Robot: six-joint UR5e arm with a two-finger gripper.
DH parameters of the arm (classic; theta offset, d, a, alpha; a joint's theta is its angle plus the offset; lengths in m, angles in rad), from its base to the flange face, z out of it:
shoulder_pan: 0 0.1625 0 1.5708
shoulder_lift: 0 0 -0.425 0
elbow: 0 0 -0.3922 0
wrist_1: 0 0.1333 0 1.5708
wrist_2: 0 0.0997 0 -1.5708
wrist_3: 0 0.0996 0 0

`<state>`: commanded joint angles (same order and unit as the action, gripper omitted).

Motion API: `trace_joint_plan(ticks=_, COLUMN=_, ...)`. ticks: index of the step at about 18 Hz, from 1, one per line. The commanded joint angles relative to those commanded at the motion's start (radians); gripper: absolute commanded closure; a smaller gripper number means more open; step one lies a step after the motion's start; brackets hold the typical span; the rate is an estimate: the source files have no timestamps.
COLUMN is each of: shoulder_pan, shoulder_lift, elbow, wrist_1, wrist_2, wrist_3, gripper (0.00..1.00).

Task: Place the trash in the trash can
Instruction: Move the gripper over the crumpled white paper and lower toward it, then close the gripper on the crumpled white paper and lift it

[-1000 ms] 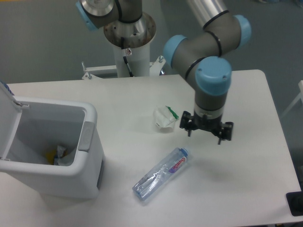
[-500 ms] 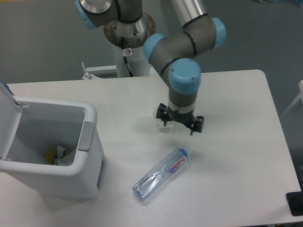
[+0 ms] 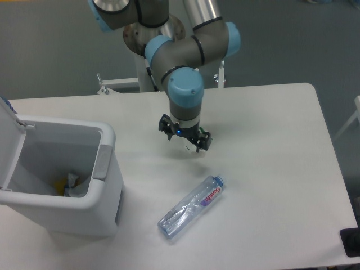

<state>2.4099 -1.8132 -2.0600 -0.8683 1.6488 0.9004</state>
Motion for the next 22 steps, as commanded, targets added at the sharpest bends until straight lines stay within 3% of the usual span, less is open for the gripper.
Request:
trace_joint_plan(ticks=3, shoulder_pan=-0.005, shoulder_lift=-0.005, elbow=0.001, wrist_1=0.000, wrist_2=0.008, wrist_3=0.006, gripper=0.00)
trace_joint_plan(ticks=4, shoulder_pan=-0.005, shoulder_lift=-0.003, elbow=0.003, wrist_1=-0.001, wrist_2=0.009, wrist_3=0.008, gripper=0.09)
trace_joint_plan(ticks=7, shoulder_pan=-0.005, shoulder_lift=-0.002, elbow=0.006, wrist_1=-0.001, wrist_2=0.011, wrist_3=0.005, gripper=0.55)
trace_joint_plan(ticks=9, shoulder_pan=-0.003, shoulder_lift=0.000, elbow=0.014, wrist_1=-0.008, wrist_2=0.011, wrist_3=0.005, gripper=0.92)
trace_joint_plan(ticks=10, shoulder_pan=-0.002, shoulder_lift=0.000, elbow=0.014, wrist_1=-0.008, wrist_2=0.013, wrist_3=0.005, gripper=1.00)
trace_joint_plan(ticks=18, shoulder_pan=0.038, shoulder_lift=0.008, elbow=0.041, wrist_1=-0.023, wrist_2=0.000, wrist_3=0.009, gripper=1.00)
trace_joint_plan(ticks=22, shoulder_pan=0.057, shoulder_lift=0.040, elbow=0.067, wrist_1=-0.024, wrist_2=-0.084, wrist_3=0.006, gripper=1.00)
